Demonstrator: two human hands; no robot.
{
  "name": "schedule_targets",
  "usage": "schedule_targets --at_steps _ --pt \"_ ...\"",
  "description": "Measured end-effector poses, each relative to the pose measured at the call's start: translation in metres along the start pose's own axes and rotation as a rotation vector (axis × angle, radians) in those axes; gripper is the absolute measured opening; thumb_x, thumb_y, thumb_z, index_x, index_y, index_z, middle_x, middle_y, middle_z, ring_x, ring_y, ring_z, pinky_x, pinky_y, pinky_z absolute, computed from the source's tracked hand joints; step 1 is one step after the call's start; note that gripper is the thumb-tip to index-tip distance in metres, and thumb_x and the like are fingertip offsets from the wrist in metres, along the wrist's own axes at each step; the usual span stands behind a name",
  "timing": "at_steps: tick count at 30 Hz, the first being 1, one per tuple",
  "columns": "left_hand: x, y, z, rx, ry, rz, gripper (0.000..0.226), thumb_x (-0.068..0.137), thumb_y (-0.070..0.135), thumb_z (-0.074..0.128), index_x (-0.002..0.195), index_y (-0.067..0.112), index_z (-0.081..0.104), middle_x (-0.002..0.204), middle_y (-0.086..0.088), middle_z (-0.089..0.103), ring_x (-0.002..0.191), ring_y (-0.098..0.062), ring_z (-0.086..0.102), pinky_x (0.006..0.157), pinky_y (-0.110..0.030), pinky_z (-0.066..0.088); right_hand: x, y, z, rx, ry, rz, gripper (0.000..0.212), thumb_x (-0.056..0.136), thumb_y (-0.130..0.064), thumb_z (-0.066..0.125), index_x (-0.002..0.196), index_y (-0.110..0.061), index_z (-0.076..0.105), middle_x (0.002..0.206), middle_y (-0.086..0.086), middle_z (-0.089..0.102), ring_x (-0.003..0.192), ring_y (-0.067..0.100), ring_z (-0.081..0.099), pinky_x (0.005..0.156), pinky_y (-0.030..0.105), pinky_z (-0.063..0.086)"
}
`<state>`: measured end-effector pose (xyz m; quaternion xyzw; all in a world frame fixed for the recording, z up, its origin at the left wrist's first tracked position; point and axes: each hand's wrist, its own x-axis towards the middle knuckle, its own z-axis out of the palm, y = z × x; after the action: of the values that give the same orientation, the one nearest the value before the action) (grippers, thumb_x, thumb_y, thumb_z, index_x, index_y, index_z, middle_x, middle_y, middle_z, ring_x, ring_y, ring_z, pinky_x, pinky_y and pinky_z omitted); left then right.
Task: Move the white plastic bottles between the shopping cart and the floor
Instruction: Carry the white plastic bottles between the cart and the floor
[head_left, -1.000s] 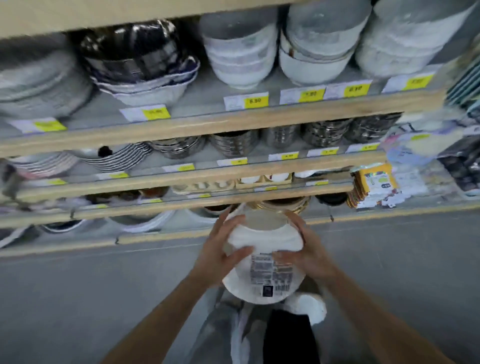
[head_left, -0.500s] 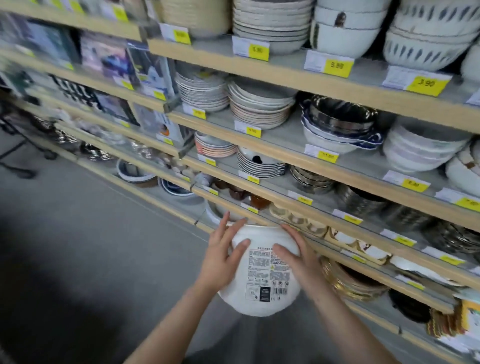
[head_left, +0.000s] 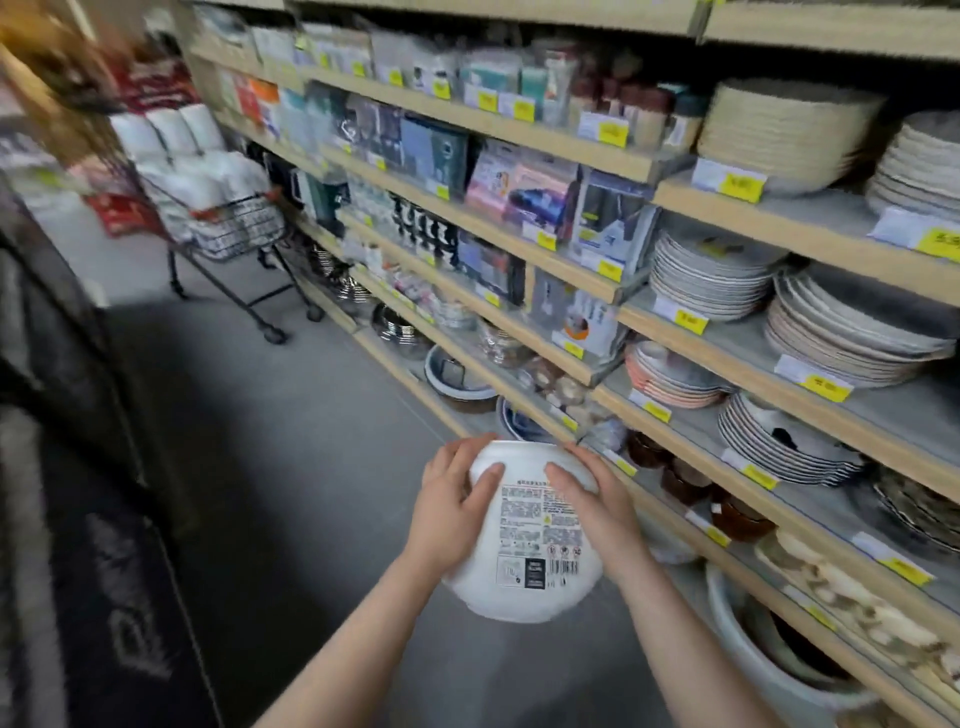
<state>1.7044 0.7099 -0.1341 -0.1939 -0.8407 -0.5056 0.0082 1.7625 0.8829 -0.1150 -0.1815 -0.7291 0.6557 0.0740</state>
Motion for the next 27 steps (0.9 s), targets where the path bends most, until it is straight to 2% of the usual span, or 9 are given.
schedule_targets --at_steps 3,6,8,11,14,18,20,24,27 --pt "0.016 -0.026 -0.043 -0.005 0.103 -0.062 0.045 0.081 0.062 0.037 0.121 0.047 0.052 0.113 0.014 0.054 0.111 -0.009 0.046 0.095 -0.028 0.037 0.033 -0.009 0.053 -0.049 -0.077 0.005 0.039 0.077 -0.042 0.072 0.112 -0.033 0.060 0.109 -0.009 0.066 0.099 0.008 0.062 0.086 0.027 0.049" --pt "0.036 -0.053 -0.078 -0.036 0.219 -0.159 0.029 0.079 0.063 0.039 0.106 0.060 0.048 0.108 0.020 0.053 0.107 -0.008 0.049 0.092 -0.030 0.040 0.067 -0.017 0.104 -0.063 -0.170 0.021 0.031 0.079 -0.041 0.072 0.107 -0.036 0.060 0.103 -0.011 0.067 0.094 0.005 0.064 0.077 0.021 0.048" --pt "0.054 -0.072 -0.099 -0.050 0.279 -0.204 0.032 0.079 0.062 0.041 0.109 0.056 0.052 0.109 0.019 0.055 0.108 -0.009 0.051 0.096 -0.034 0.042 0.091 -0.024 0.135 -0.062 -0.210 0.027 0.036 0.078 -0.041 0.072 0.112 -0.032 0.060 0.104 -0.012 0.067 0.095 0.003 0.063 0.076 0.020 0.047" --pt "0.091 -0.103 -0.126 -0.048 0.306 -0.234 0.035 0.081 0.059 0.044 0.114 0.050 0.054 0.108 0.020 0.055 0.108 -0.009 0.051 0.099 -0.037 0.041 0.139 -0.027 0.179 -0.067 -0.266 0.018 0.049 0.068 -0.053 0.072 0.111 -0.030 0.062 0.106 -0.010 0.068 0.099 0.008 0.064 0.086 0.028 0.050" --pt "0.138 -0.135 -0.154 -0.031 0.355 -0.272 0.040 0.083 0.056 0.046 0.120 0.043 0.055 0.110 0.018 0.054 0.110 -0.008 0.050 0.100 -0.038 0.040 0.198 -0.036 0.224 -0.068 -0.326 0.007 0.034 0.077 -0.041 0.073 0.107 -0.035 0.059 0.108 -0.015 0.065 0.099 0.002 0.061 0.089 0.027 0.047" --pt "0.214 -0.166 -0.195 -0.027 0.422 -0.321 0.045 0.083 0.055 0.047 0.123 0.037 0.057 0.113 0.016 0.054 0.112 -0.010 0.052 0.102 -0.040 0.041 0.287 -0.062 0.281 -0.112 -0.420 -0.026 0.046 0.074 -0.047 0.074 0.115 -0.033 0.059 0.115 -0.010 0.064 0.106 0.008 0.060 0.098 0.035 0.046" --pt "0.250 -0.181 -0.216 -0.001 0.449 -0.333 0.043 0.084 0.052 0.048 0.123 0.035 0.057 0.115 0.013 0.056 0.112 -0.011 0.052 0.102 -0.040 0.041 0.326 -0.077 0.308 -0.126 -0.449 -0.038 0.050 0.073 -0.050 0.073 0.118 -0.032 0.059 0.116 -0.008 0.064 0.107 0.009 0.059 0.095 0.032 0.046" --pt "0.312 -0.210 -0.258 0.009 0.491 -0.368 0.043 0.085 0.049 0.048 0.124 0.032 0.057 0.117 0.008 0.057 0.112 -0.010 0.052 0.103 -0.039 0.040 0.389 -0.104 0.362 -0.157 -0.505 -0.052 0.050 0.080 -0.043 0.070 0.125 -0.027 0.057 0.117 -0.005 0.063 0.106 0.011 0.059 0.082 0.022 0.043" --pt "0.354 -0.236 -0.290 0.001 0.500 -0.374 0.039 0.089 0.044 0.051 0.125 0.031 0.057 0.119 0.007 0.057 0.113 -0.009 0.051 0.103 -0.037 0.039 0.433 -0.117 0.407 -0.168 -0.525 -0.047 0.051 0.076 -0.048 0.071 0.122 -0.030 0.057 0.118 -0.005 0.063 0.106 0.011 0.059 0.093 0.031 0.047"
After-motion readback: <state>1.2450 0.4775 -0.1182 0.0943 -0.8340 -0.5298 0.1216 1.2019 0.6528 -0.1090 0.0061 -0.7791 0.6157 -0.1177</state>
